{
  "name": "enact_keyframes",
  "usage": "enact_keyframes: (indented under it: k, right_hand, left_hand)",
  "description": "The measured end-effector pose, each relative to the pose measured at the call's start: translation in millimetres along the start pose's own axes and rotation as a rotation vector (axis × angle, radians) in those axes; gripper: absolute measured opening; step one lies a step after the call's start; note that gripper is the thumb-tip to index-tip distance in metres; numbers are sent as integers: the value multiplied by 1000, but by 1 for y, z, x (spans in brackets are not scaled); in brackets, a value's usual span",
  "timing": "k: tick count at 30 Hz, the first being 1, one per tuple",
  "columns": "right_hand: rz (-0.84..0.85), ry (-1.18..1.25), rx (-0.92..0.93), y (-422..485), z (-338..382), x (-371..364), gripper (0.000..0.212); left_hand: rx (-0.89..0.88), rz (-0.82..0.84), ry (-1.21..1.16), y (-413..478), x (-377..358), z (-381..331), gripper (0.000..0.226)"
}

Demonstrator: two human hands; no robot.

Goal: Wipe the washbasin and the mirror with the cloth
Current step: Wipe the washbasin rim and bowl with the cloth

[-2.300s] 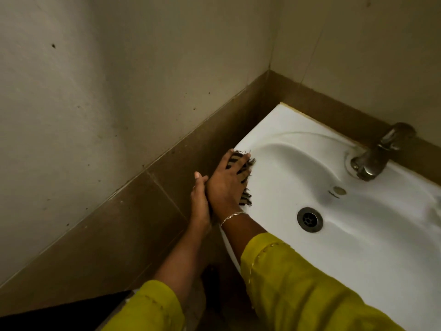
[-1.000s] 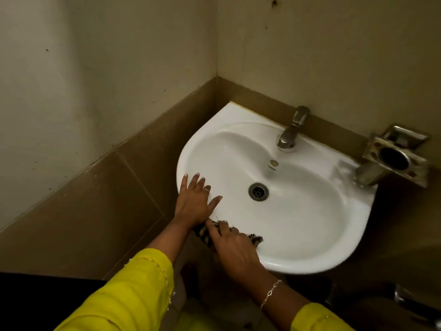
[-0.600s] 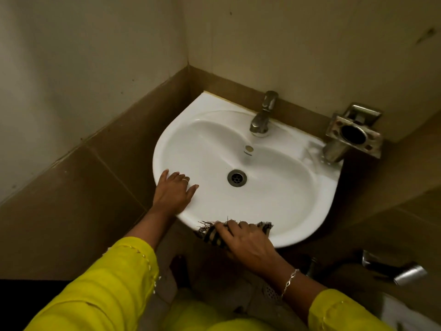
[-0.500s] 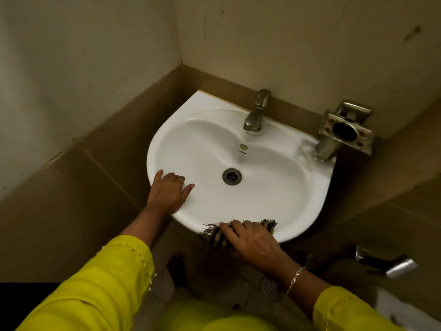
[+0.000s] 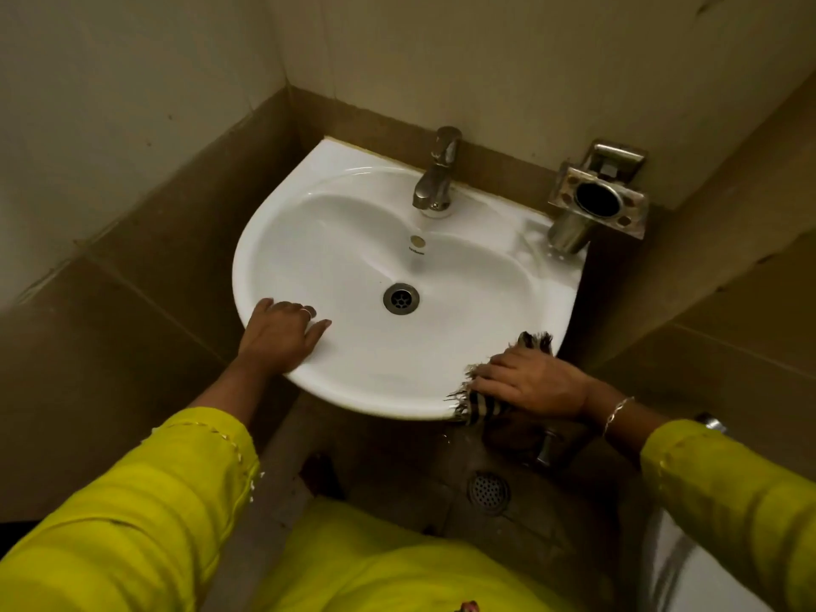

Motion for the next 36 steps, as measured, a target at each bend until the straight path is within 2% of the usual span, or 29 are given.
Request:
enact_keyframes:
  k: [3, 6, 7, 9, 10, 12, 13, 16, 19, 21, 25, 33, 36]
  right_hand:
    - [120, -47, -56, -10, -14, 1, 46]
    - [182, 36, -252, -14, -11, 1, 69]
    - [130, 141, -399, -12, -8, 5, 74]
    - [-26, 362, -840, -10, -5, 12, 71]
    - [-156, 388, -1054, -10, -1, 17, 60]
    - [-364, 282, -1373, -11, 9, 29, 35]
    - [-387, 232, -1496, -12, 13, 30, 34]
    - [-300, 220, -1730, -20, 14, 21, 62]
    - [-211, 354, -1858, -27, 6, 1, 73]
    - [-231, 435, -1890, -27, 3, -8, 76]
    - [-246, 439, -1914, -32, -9, -11, 82]
    - [-96, 362, -1777, -48, -77, -6, 82]
    - [-67, 314, -1745, -49, -85, -7, 85]
  left_hand:
    - [1, -12, 5, 1, 0, 1, 41]
    - [-6, -18, 18, 2, 0, 0, 38]
    - [-11, -15, 28, 2, 0, -1, 38]
    - [-19, -14, 40, 3, 0, -2, 38]
    - [-18, -20, 40, 4, 0, -2, 37]
    - [-7, -31, 30, 4, 1, -1, 36]
    - [-2, -32, 28, 4, 0, -1, 36]
    - [-7, -41, 27, 5, -1, 0, 35]
    - [-13, -27, 40, 5, -4, -1, 36]
    - [-11, -34, 39, 6, -5, 1, 37]
    - [26, -21, 24, 5, -8, 2, 40]
    - [50, 3, 29, 3, -4, 0, 45]
    - [-4, 51, -16, 5, -7, 1, 56]
Point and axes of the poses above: each hand's wrist, its own y-axis towards the middle knuckle, its own x-axis out of the back of the hand, z = x × y, the point moved 7 cm from there along y, towards the middle knuckle, and after that the axes turned 9 degrees about -z, right-handed, at the moved point
